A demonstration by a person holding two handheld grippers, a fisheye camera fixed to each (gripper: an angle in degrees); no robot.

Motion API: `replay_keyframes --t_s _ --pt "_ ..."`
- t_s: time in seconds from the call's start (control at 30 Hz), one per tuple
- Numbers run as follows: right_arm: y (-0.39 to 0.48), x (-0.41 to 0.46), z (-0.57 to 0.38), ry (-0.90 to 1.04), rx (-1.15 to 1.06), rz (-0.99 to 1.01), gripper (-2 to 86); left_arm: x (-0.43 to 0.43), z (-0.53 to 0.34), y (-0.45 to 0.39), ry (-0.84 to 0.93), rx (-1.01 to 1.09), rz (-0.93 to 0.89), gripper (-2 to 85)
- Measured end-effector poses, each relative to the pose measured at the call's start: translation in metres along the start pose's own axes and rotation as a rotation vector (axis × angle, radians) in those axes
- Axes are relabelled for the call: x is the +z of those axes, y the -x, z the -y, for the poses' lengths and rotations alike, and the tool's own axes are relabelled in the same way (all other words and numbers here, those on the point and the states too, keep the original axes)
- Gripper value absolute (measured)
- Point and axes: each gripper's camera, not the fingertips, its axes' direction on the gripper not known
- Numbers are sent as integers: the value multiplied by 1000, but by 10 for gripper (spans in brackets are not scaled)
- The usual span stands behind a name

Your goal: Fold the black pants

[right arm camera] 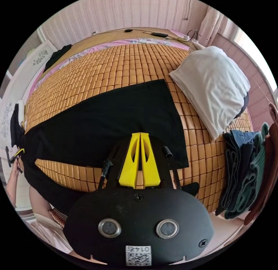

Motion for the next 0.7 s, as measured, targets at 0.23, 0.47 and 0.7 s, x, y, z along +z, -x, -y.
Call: replay_keyframes --t_s 0.23,0.47,0.7 --pt "-14 -3 -7 -28 25 -2 -6 0 -8 27 11 -10 4 -8" --pt "-43 -3 -31 -115 183 15 -5 2 -19 51 29 26 25 -9" --pt "-67 -13 -51 -134 260 67 -7 4 -34 85 37 -26 -21 -8"
